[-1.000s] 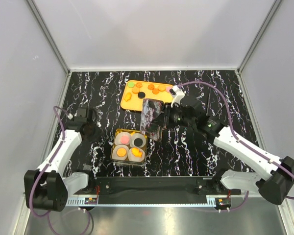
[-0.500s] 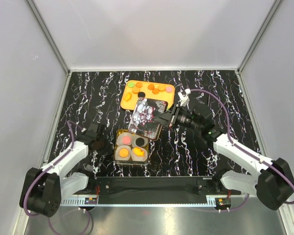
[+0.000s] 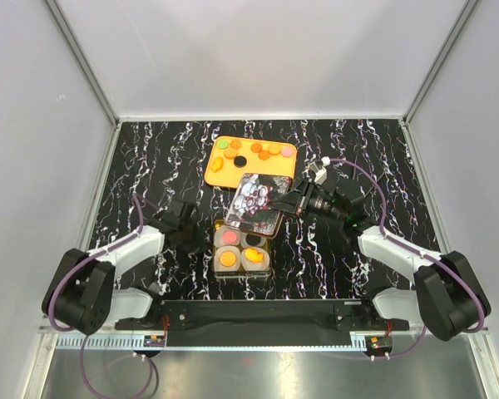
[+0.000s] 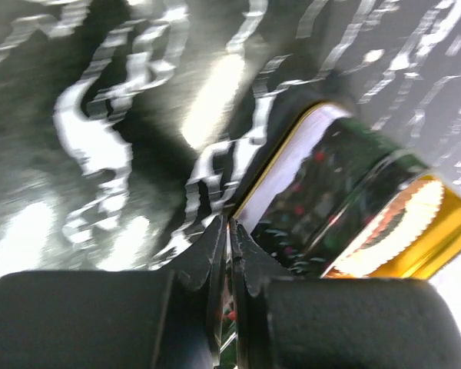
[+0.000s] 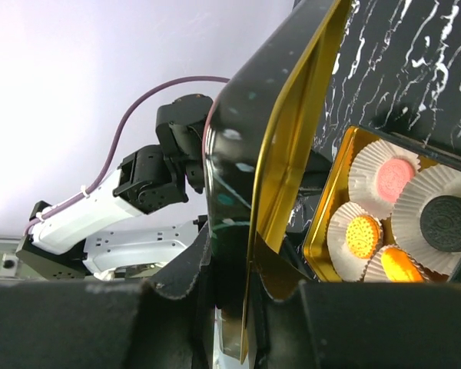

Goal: Pack the cookies

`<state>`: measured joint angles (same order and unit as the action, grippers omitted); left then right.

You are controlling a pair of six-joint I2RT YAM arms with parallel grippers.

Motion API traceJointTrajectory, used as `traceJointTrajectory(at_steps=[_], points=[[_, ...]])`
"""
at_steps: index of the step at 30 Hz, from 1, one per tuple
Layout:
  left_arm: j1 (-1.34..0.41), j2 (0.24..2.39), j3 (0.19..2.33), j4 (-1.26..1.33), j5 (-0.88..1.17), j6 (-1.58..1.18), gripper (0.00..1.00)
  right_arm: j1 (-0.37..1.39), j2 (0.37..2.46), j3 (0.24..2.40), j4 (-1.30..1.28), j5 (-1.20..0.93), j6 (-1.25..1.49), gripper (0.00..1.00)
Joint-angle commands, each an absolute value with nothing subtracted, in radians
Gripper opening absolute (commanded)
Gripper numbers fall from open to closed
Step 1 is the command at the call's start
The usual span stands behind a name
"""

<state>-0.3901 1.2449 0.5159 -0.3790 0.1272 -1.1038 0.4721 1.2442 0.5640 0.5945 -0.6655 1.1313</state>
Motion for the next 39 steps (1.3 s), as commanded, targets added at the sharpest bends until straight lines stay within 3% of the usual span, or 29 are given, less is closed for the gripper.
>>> traceJointTrajectory(at_steps=[1, 9, 17, 21, 30, 34, 39], points=[[-0.419, 1.293, 0.589, -0.241, 0.176, -1.141, 0.10, 0.446, 1.250, 0.542, 0.745, -0.742, 1.180, 0.00], [-0.420, 1.341, 0.667, -0.280, 0.149, -1.089, 0.14, 0.431, 1.265, 0.480, 0.791, -0.776, 1.193, 0.00], [-0.157, 1.261, 0.658, -0.393, 0.210, -0.933, 0.31, 0.433, 1.394, 0.394, 1.083, -0.821, 1.347, 0.00], [-0.146, 1.266, 0.675, -0.391, 0.284, -0.882, 0.35, 0.442, 1.462, 0.356, 1.265, -0.824, 1.414, 0.00], [-0.172, 1.263, 0.572, -0.275, 0.406, -0.884, 0.47, 0.514, 1.522, 0.350, 1.299, -0.793, 1.384, 0.00], [-0.182, 1.256, 0.548, -0.253, 0.440, -0.884, 0.46, 0.537, 1.575, 0.337, 1.365, -0.788, 1.396, 0.00], [-0.215, 1.264, 0.532, -0.239, 0.436, -0.893, 0.35, 0.574, 1.692, 0.336, 1.502, -0.781, 1.431, 0.00]])
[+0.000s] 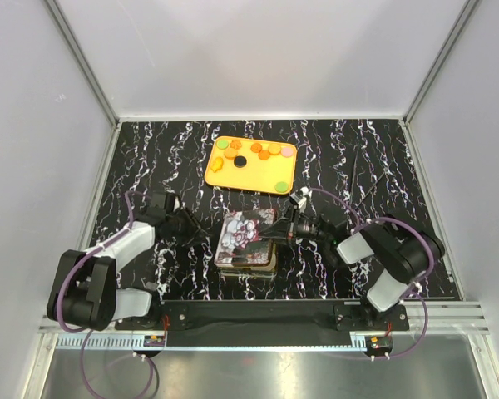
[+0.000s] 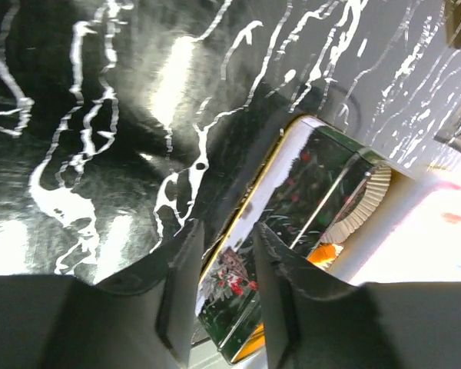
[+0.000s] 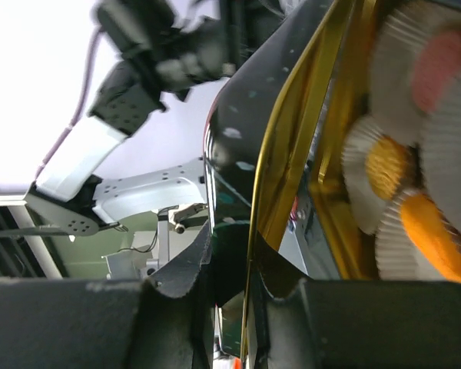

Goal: Pack the cookies

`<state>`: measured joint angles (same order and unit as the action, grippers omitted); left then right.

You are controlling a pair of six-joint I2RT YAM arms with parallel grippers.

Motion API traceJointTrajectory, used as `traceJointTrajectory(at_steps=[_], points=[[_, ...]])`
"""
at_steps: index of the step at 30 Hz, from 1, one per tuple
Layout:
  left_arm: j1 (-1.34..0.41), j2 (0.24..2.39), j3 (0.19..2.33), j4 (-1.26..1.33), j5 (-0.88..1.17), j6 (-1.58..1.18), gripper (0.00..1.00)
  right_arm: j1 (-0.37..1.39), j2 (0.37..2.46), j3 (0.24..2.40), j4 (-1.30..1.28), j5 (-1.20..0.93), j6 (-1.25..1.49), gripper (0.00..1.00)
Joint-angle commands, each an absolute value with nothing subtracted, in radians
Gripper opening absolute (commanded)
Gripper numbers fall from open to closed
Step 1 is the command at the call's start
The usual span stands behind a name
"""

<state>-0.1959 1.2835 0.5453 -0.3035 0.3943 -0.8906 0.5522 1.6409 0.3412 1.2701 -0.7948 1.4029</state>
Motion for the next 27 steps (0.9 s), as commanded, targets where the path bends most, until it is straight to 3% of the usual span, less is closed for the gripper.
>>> traceJointTrajectory(at_steps=[1, 12, 18, 23, 27], points=[[-0.236, 1.266, 0.531, -0.233, 0.433, -0.899, 0.35, 0.575, 1.710, 0.336, 1.526, -0.781, 1.437, 0.00], [-0.328, 1.301, 0.551, -0.232, 0.393, -0.930, 0.30, 0.568, 1.732, 0.304, 1.531, -0.765, 1.411, 0.01], [-0.339, 1.305, 0.577, -0.244, 0.399, -0.920, 0.30, 0.535, 1.671, 0.279, 1.464, -0.772, 1.381, 0.16], [-0.370, 1.328, 0.595, -0.232, 0.400, -0.936, 0.30, 0.514, 1.522, 0.275, 1.223, -0.767, 1.289, 0.31], [-0.409, 1.350, 0.615, -0.212, 0.394, -0.953, 0.30, 0.512, 1.410, 0.287, 1.017, -0.753, 1.214, 0.35]])
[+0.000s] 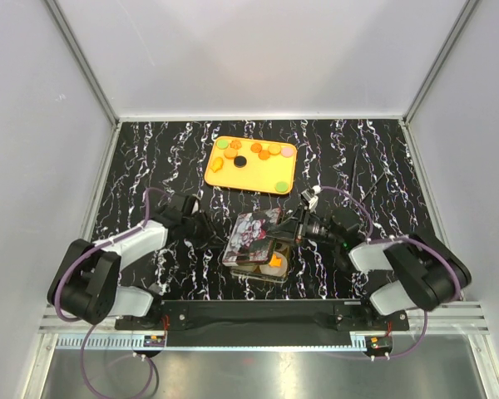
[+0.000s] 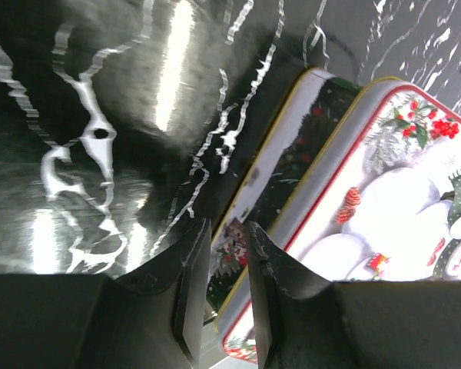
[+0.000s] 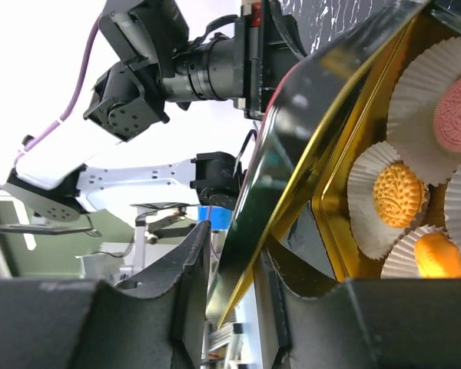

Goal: Pack the cookies

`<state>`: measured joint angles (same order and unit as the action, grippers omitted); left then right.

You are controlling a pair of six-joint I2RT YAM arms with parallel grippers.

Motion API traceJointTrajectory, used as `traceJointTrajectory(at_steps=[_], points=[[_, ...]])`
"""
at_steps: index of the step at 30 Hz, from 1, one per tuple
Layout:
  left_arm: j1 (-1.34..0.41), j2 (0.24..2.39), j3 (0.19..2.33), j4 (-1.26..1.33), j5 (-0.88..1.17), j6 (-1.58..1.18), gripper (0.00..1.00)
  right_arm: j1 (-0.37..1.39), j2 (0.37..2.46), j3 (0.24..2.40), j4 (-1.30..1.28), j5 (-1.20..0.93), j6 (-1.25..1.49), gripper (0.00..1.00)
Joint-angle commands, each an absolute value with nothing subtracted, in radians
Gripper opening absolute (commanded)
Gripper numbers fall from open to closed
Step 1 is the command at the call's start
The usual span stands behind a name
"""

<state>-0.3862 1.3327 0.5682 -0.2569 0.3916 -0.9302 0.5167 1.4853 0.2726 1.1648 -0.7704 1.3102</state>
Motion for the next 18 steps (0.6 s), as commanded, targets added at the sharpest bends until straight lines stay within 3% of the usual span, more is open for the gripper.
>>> traceJointTrajectory(at_steps=[1, 12, 18], points=[[-0.416, 1.354, 0.617, -0.210, 0.394, -0.954, 0.30, 0.509, 1.382, 0.287, 0.987, -0.752, 1.204, 0.35], [-0.474, 1.397, 0.650, -0.189, 0.383, -0.977, 0.30, 0.468, 1.321, 0.221, 0.902, -0.759, 1.184, 0.36], [-0.485, 1.407, 0.669, -0.202, 0.379, -0.971, 0.30, 0.442, 1.108, 0.248, 0.523, -0.720, 1.072, 0.48]])
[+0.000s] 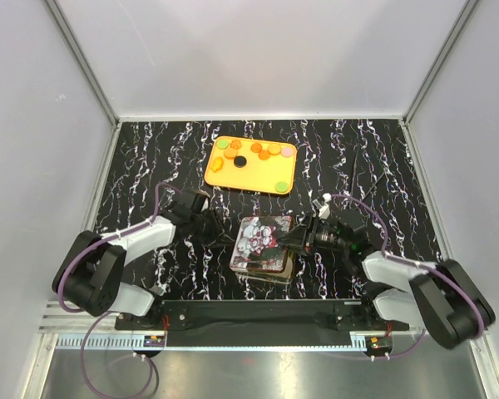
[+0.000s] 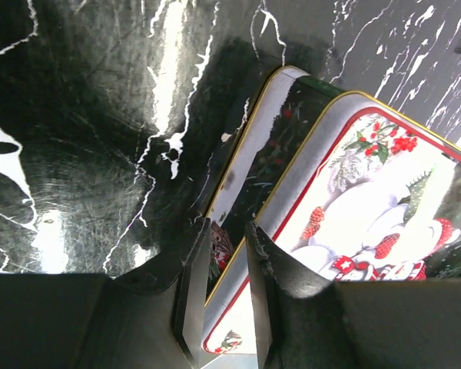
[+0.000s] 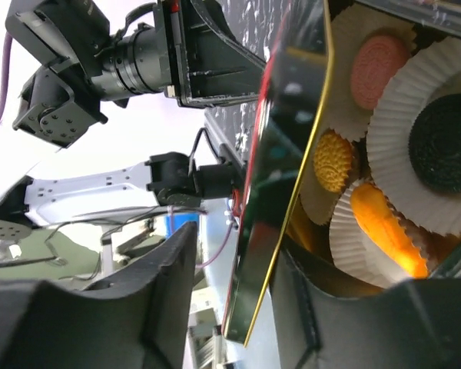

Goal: Pack the cookies

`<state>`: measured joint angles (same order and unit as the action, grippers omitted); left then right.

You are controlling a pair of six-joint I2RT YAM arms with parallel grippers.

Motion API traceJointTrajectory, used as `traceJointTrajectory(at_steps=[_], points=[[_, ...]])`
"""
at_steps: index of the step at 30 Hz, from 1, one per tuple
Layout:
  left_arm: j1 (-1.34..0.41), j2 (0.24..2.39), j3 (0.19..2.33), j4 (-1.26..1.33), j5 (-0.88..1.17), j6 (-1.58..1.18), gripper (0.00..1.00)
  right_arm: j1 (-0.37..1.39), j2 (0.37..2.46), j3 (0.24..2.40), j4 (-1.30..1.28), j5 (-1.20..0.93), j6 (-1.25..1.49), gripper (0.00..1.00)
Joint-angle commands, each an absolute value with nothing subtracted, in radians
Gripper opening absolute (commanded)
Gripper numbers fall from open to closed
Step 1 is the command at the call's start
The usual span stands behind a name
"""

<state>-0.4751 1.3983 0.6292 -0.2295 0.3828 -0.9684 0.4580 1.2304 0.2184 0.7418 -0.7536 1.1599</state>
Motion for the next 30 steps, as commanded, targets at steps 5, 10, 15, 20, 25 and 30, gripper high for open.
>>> traceJointTrajectory(at_steps=[5, 10, 15, 20, 25, 30], points=[[-0.488, 1.410, 0.676, -0.202, 0.379, -0.969, 0.30, 0.426, 0.974, 0.284, 0.286, -0.681, 0.974, 0.54], [-0.495, 1.417, 0.695, -0.207, 0.382, -0.965, 0.30, 0.400, 0.919, 0.273, 0.173, -0.681, 0.956, 0.53], [-0.506, 1.424, 0.704, -0.210, 0.379, -0.965, 0.30, 0.393, 0.845, 0.279, 0.046, -0.643, 0.934, 0.54], [-0.512, 1.430, 0.716, -0.218, 0.374, -0.962, 0.30, 0.380, 0.805, 0.308, -0.092, -0.608, 0.891, 0.54], [-0.515, 1.430, 0.721, -0.221, 0.376, -0.960, 0.30, 0.374, 0.776, 0.321, -0.166, -0.595, 0.871, 0.54], [-0.517, 1.430, 0.727, -0.227, 0.373, -0.959, 0.30, 0.368, 0.761, 0.347, -0.234, -0.574, 0.845, 0.55]])
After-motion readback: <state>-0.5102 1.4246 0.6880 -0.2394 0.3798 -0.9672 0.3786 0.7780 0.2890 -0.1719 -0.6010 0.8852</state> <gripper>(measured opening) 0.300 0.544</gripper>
